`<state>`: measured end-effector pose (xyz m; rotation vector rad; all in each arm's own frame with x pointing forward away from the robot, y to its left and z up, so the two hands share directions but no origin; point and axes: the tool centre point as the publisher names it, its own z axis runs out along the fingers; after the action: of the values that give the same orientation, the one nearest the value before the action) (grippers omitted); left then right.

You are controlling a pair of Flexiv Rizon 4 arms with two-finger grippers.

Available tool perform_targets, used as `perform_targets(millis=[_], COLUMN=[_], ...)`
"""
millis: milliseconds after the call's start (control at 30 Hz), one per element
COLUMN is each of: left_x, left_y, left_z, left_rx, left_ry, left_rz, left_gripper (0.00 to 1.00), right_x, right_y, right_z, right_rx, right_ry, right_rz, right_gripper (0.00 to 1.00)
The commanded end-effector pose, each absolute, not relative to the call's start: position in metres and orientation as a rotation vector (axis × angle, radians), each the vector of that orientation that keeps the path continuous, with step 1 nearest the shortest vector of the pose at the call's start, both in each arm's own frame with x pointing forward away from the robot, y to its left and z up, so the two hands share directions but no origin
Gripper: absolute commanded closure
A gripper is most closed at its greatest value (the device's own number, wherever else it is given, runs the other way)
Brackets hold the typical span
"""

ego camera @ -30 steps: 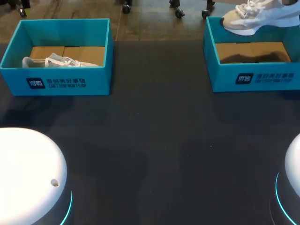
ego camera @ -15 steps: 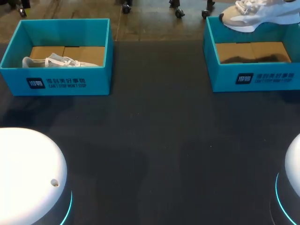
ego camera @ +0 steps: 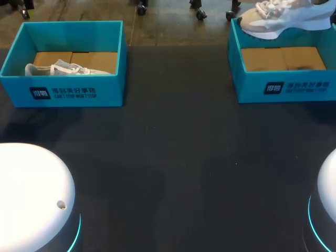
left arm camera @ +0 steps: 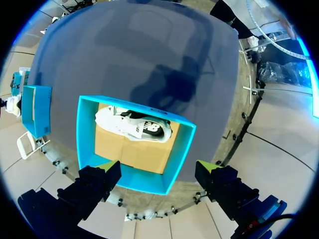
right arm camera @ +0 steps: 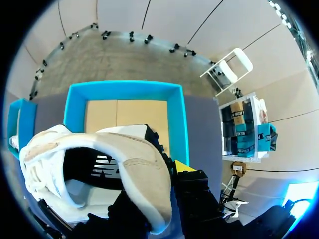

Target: Take the shoe out of the shoebox, open the shoe tongue, remove and reinsert the insole, then place the shoe into the shoebox

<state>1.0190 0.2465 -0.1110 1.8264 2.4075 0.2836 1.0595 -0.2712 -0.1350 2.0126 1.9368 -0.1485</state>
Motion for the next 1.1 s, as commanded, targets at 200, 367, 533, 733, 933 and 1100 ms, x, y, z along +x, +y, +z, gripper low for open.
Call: perform_targets(millis=[200,367,533,733,933,1100], left_x=[1.018,1.018,1.018,1.018,1.018,1.018], left_y=[0.247,0.247,0.247,0.247,0.247,0.247], left_z=[-0.111,-0.111,-0.111,-0.111,-0.111,-0.111], left_rx=[1.827,1.827,1.827,1.827,1.827,1.827], left_ry=[2.407,2.407,2.407,2.407,2.407,2.407], left_rz=[0.288,0.288,0.288,0.288,0.288,0.288], left_gripper=[0.0,0.0,0.0,0.0,0.0,0.0], right_x=[1.017,0.996,0.974,0.947,0.919,0.901], right_y=[-0.241,-0.224,-0.209,-0.189,-0.171,-0.161], right_z=[-0.122,-0.121,-0.121,-0.117,-0.116,-0.12], right_rx=[2.007,2.024,2.057,2.081,2.123,2.15], right_ry=[1.883,1.865,1.839,1.815,1.783,1.758], right_rz=[-0.136,-0.151,-0.153,-0.173,-0.174,-0.17], right_gripper=[1.0,1.0,1.0,1.0,1.0,1.0])
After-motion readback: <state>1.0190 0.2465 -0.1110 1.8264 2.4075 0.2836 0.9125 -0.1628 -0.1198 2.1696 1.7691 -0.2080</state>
